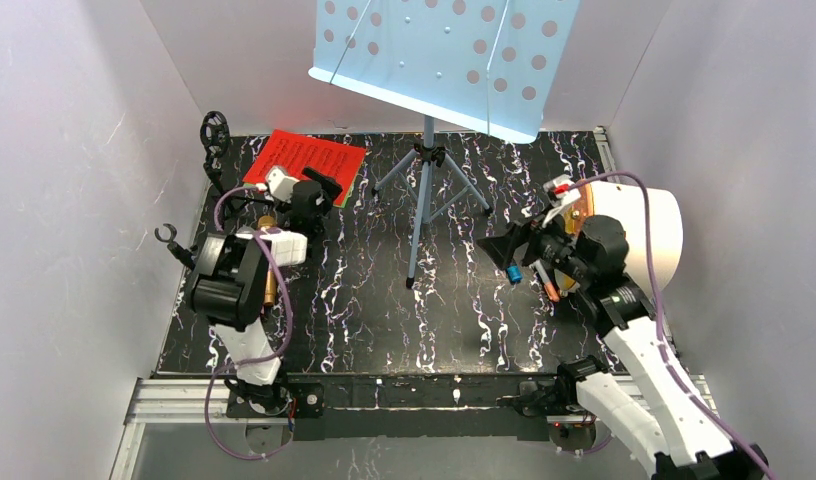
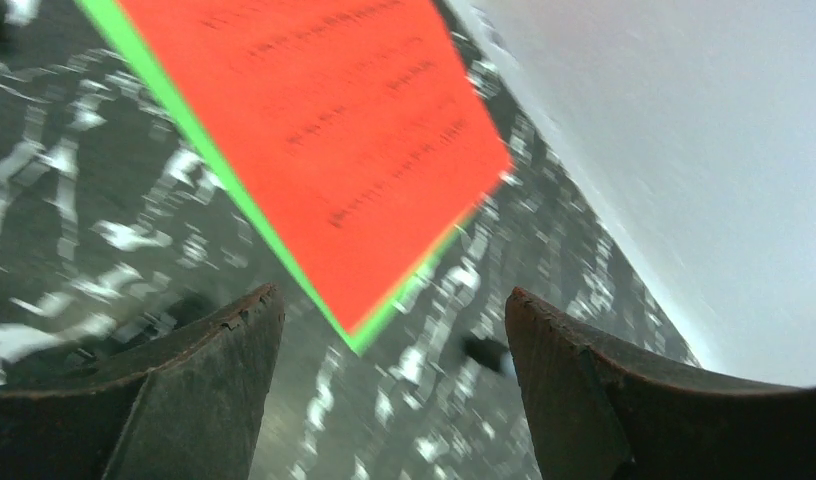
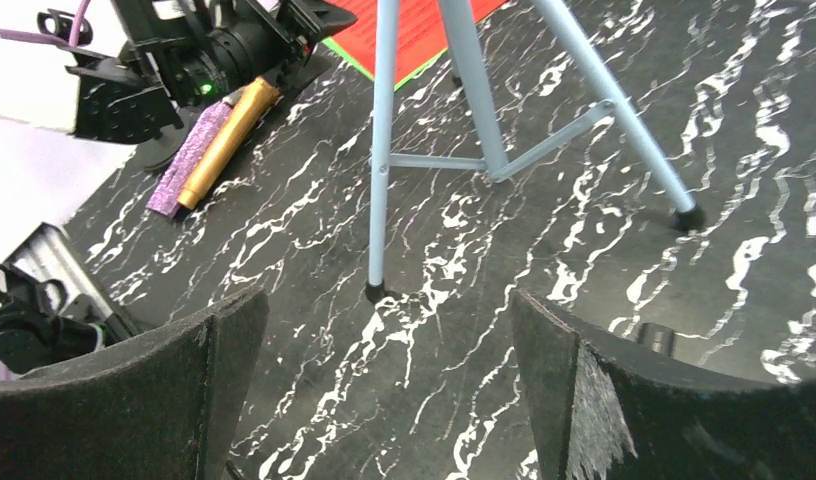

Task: Pack up the instrument practice props
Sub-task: Place the sheet music at the corner of the board, then adjust the music stand at the center of the board.

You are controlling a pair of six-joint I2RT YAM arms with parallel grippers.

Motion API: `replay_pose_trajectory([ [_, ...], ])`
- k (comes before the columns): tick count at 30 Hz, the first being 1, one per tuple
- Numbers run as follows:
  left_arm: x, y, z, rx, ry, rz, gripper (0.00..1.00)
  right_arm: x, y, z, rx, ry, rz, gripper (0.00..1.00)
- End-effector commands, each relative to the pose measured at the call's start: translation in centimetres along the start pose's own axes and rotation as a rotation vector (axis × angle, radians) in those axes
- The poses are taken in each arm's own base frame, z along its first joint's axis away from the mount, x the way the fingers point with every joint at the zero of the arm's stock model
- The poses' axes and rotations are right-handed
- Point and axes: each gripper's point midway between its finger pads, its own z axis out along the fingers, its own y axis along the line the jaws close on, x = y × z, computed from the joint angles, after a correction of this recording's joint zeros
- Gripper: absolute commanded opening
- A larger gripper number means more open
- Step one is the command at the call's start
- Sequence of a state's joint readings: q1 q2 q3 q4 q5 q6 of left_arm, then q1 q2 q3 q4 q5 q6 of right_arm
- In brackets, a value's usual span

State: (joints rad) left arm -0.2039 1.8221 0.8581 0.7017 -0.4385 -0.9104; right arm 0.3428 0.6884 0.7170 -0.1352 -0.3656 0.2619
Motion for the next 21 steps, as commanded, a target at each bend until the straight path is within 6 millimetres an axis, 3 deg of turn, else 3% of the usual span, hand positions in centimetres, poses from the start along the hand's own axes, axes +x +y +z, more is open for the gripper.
replay_pose_trajectory([
  [1,-0.2,-6.1,-5.0,0.217,0.021,0.026,0.79,-1.2,1.4,2.2,-0.119,-0.064,0.04,0.99],
  [9,2.3,-11.5,-14.2,0.602,0.147,0.178,0.79,0.0,1.0,5.2,-0.187,-0.046,0.085,0.99],
  [14,5.6,-13.8,-20.7,0.863,0.198,0.381,0.79,0.2,0.3,6.5,-0.187,-0.059,0.097,0.99],
  [18,8.1,-14.4,-22.5,0.938,0.195,0.517,0.79,-0.3,-0.1,7.3,-0.184,-0.085,0.117,0.99],
  [21,9.2,-14.4,-22.0,0.928,0.187,0.567,0.79,-0.5,-0.2,8.0,-0.187,-0.094,0.132,0.99],
])
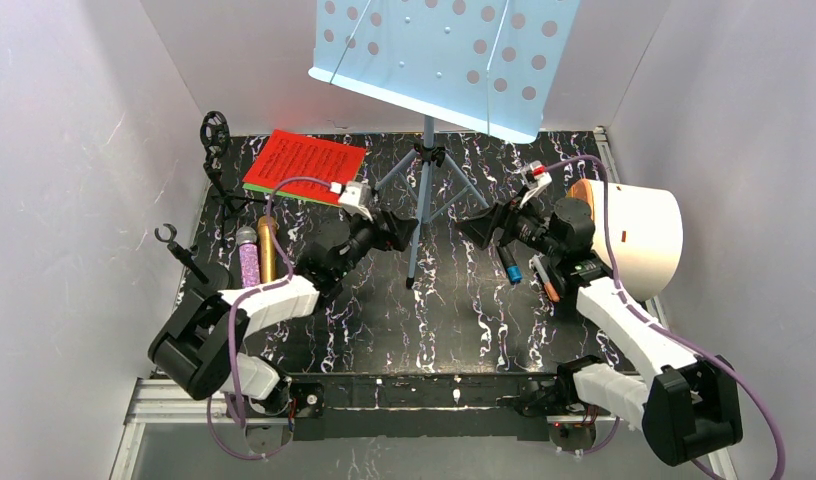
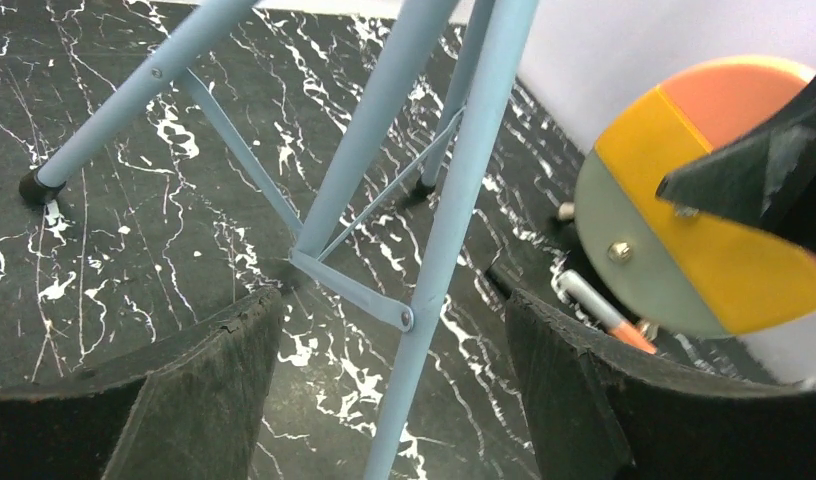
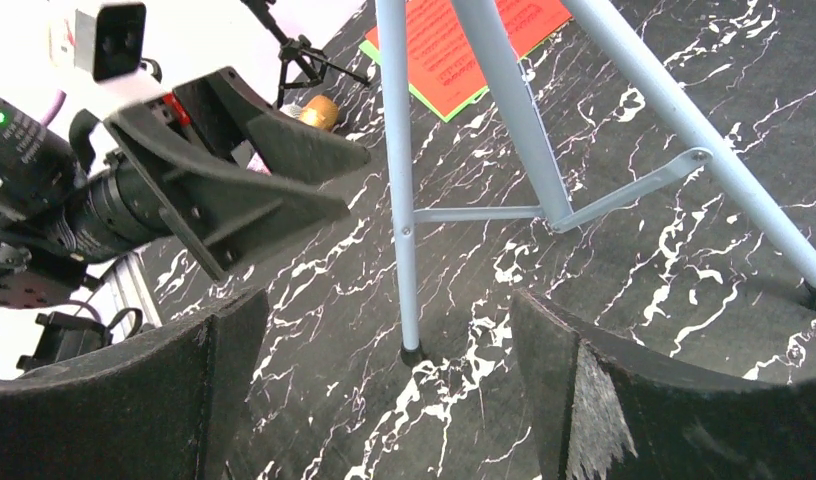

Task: Pack up the instrument practice props
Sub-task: Adjust the music stand at the center of the board.

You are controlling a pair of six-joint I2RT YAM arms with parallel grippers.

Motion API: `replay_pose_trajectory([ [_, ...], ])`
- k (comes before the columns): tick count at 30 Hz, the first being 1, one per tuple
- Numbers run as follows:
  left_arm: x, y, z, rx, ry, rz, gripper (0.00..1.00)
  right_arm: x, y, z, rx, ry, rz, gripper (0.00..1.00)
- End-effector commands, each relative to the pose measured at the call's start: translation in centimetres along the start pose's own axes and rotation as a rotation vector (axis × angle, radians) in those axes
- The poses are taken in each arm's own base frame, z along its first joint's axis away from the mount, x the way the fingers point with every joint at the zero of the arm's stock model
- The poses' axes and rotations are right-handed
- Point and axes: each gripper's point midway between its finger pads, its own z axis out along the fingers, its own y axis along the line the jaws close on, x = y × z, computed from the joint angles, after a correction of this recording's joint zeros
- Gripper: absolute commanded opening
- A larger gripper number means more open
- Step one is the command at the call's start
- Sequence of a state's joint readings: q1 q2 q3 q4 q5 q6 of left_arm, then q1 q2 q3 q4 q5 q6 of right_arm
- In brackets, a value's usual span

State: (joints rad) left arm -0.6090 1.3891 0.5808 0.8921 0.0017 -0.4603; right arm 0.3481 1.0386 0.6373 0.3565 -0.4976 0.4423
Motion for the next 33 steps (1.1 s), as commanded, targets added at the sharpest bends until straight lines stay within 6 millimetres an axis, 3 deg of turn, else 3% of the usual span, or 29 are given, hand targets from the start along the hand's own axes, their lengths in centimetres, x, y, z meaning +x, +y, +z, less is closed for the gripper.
replay_pose_trajectory([
  [1,0.5,-0.2,0.8,0.009,-0.005,0.167,0.79,-2.2,0.6,1.0,-0.043,-0.088,-0.016,0.99],
  [8,2.2,-1.7,3.5,0.026,0.02,0.294,0.76,-2.8,-0.5,2.6,-0.026,-0.106,0.018,0.98],
  [11,2.2,-2.2,4.6,0.038,0.016,0.336,0.69,-2.7,-1.0,3.5,-0.024,-0.1,0.045,0.96],
  [13,2.4,-2.7,4.8,0.06,0.021,0.361,0.58,-2.6,-1.2,3.9,-0.027,-0.086,0.059,0.96],
  [17,2.8,-2.7,3.4,0.042,0.026,0.396,0.24,-2.5,-1.4,4.6,-0.037,-0.066,0.075,0.95],
  [22,4.5,-2.3,1.3,0.017,0.077,0.446,0.01,-2.8,-1.2,5.4,-0.07,-0.055,0.103,0.94],
  [33,6.5,-3.4,-3.2,-0.026,0.145,0.403,0.0,-3.4,1.5,6.4,-0.188,-0.045,0.187,0.85],
])
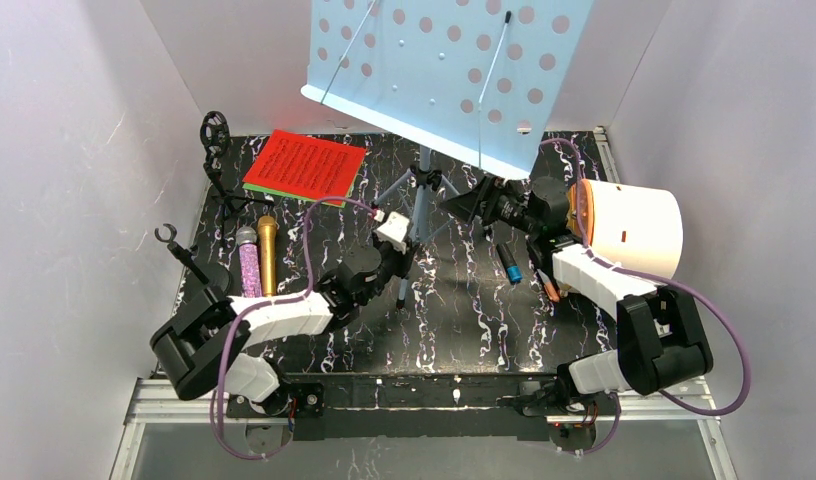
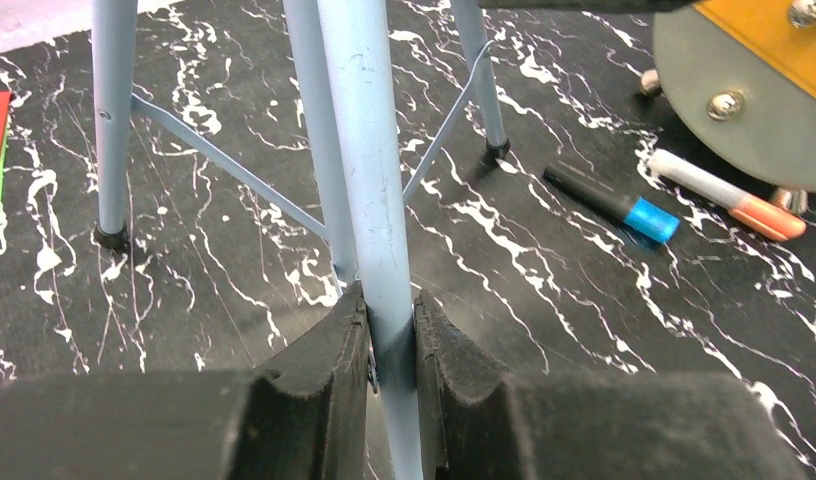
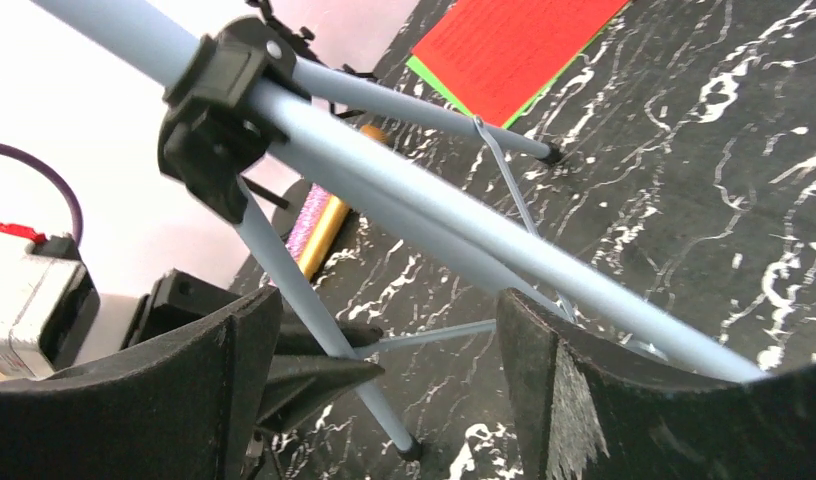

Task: Pack up the instrument practice props
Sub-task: Adjust the music stand at the center of the board, then unscrew the knob on the music stand.

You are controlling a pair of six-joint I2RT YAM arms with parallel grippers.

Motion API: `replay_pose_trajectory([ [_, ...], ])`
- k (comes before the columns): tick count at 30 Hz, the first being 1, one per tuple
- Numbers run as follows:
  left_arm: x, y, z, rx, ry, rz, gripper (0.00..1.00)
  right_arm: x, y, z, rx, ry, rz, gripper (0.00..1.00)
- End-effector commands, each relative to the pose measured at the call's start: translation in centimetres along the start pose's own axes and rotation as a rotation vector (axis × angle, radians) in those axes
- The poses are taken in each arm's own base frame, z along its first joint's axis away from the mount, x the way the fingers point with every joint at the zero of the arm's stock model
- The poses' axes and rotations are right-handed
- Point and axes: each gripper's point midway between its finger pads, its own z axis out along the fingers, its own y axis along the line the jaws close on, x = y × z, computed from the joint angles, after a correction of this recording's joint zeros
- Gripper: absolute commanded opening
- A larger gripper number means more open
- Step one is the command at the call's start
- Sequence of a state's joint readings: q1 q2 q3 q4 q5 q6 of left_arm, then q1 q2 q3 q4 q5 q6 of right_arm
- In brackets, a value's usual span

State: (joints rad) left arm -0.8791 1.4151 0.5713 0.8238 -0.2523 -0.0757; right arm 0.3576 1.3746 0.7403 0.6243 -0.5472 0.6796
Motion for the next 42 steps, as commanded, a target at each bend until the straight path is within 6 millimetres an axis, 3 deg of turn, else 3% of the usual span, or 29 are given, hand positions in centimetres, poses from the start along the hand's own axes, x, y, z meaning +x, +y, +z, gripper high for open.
replay_pose_trajectory([
  [1,1.0,-0.6,-2.2,0.0,0.05,-0.033,0.0,-2.4,4.1,0.8,-0.137,-0.035,-0.03,0.84],
  [6,0.4,-0.8,-3.7,0.017,0.049,-0.078,0.01,-2.9,5.6,0.5,-0.172,-0.037,-0.037,0.77],
  [9,-0.8,-0.9,-4.1,0.028,0.043,-0.084,0.12,-3.3,6.4,0.3,-0.194,-0.035,-0.046,0.73],
  [20,-9.8,-1.2,-5.6,0.093,-0.142,-0.125,0.47,-4.5,9.2,-0.1,-0.267,-0.033,-0.093,0.66],
  [27,-15.5,1.5,-4.0,0.176,-0.273,-0.264,0.53,-4.6,9.5,0.7,-0.281,-0.021,-0.085,0.61],
  [30,-17.9,1.8,-3.4,0.205,-0.32,-0.254,0.56,-4.5,9.6,1.0,-0.285,-0.016,-0.084,0.58],
  [37,-20.7,2.7,-0.9,0.259,-0.386,-0.284,0.57,-4.3,9.7,1.7,-0.285,-0.006,-0.079,0.49],
  [42,-21.3,2.7,0.8,0.291,-0.419,-0.268,0.57,-3.8,9.8,2.0,-0.284,0.01,-0.088,0.45],
])
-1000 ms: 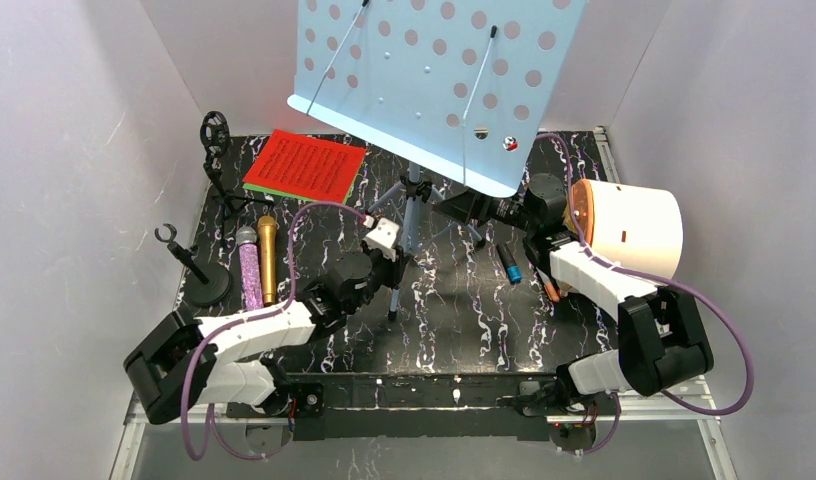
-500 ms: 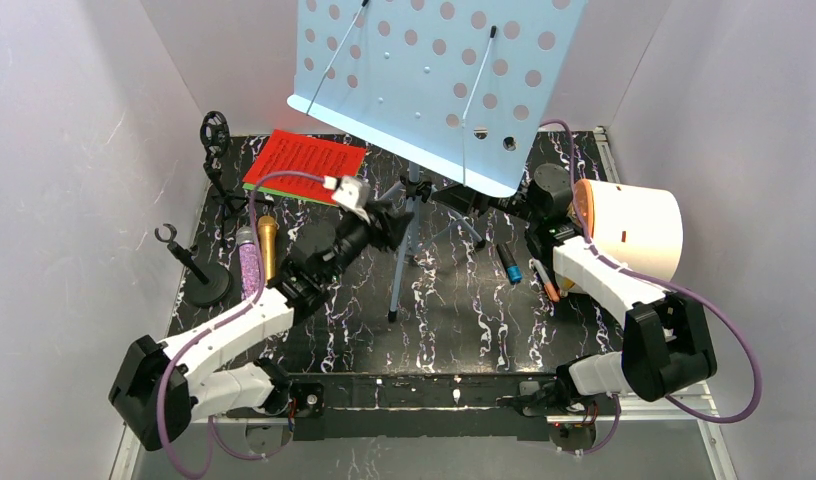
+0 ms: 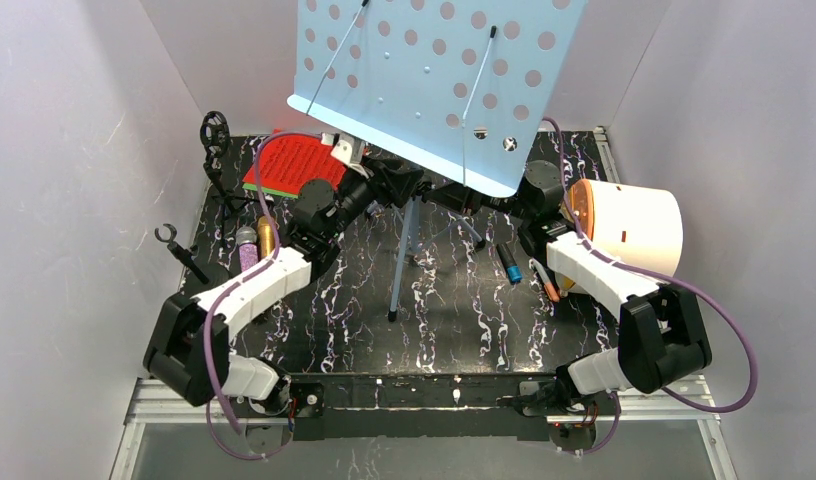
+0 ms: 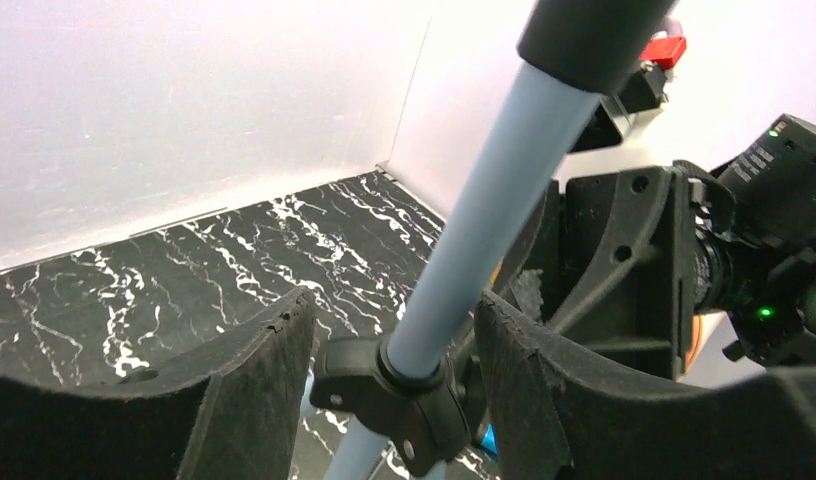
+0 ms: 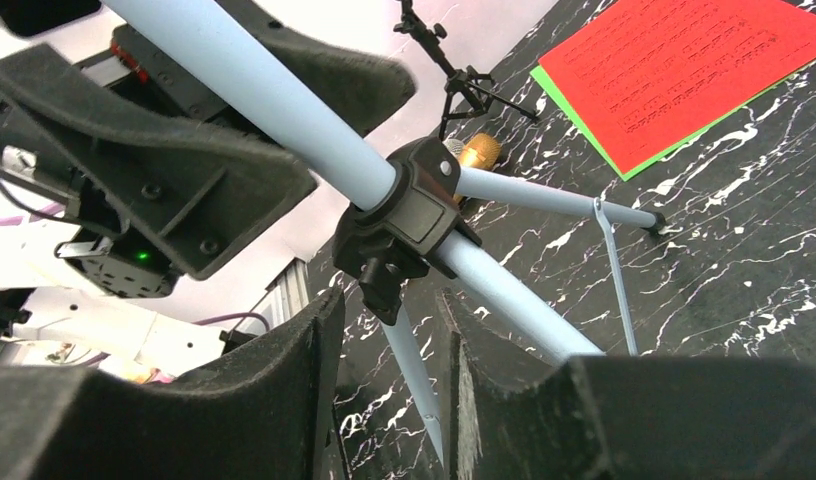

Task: Pack up the instrument practice props
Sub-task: Unscrew the knob on the music stand.

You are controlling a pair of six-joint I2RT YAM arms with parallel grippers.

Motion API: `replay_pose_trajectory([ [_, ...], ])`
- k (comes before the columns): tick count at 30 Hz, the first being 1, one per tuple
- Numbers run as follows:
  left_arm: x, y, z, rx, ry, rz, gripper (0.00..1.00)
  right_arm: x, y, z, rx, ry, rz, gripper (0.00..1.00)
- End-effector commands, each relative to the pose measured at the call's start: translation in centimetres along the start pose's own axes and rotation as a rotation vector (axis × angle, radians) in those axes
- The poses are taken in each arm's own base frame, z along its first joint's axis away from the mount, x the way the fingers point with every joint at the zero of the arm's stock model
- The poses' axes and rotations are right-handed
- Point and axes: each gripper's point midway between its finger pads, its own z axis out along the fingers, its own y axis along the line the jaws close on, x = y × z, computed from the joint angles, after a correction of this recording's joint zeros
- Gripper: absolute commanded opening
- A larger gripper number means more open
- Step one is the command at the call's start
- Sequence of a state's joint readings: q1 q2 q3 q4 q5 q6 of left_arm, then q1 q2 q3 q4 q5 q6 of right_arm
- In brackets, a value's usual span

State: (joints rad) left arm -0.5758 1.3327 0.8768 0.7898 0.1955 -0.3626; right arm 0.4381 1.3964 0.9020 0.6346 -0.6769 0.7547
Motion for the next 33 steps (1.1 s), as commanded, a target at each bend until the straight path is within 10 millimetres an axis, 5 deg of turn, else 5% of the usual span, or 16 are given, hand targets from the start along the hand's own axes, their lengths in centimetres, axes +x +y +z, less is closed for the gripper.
replay_pose_trajectory([
  [1,-3.0,-1.4,1.6,0.104,-0.098,0.015,0.57,-1.8,1.7,0.7,-0.037,-0.03,-0.077,0.45],
  [10,-2.0,-1.5,2.9,0.175,-0.132,-0.005,0.48,-2.0,1.3,1.1,-0.026,-0.036,-0.117,0.4],
  [20,-0.9,-1.8,3.0,0.209,-0.107,0.009,0.01,-1.6,0.9,1.6,-0.033,-0.027,-0.214,0.32],
  [27,0.9,-1.0,1.7,0.173,-0.076,0.016,0.0,-0.9,-0.2,2.1,-0.017,-0.043,-0.401,0.05],
  [33,2.0,-0.4,1.2,0.141,-0.049,-0.025,0.0,0.9,-1.1,2.2,-0.026,-0.054,-0.757,0.01],
])
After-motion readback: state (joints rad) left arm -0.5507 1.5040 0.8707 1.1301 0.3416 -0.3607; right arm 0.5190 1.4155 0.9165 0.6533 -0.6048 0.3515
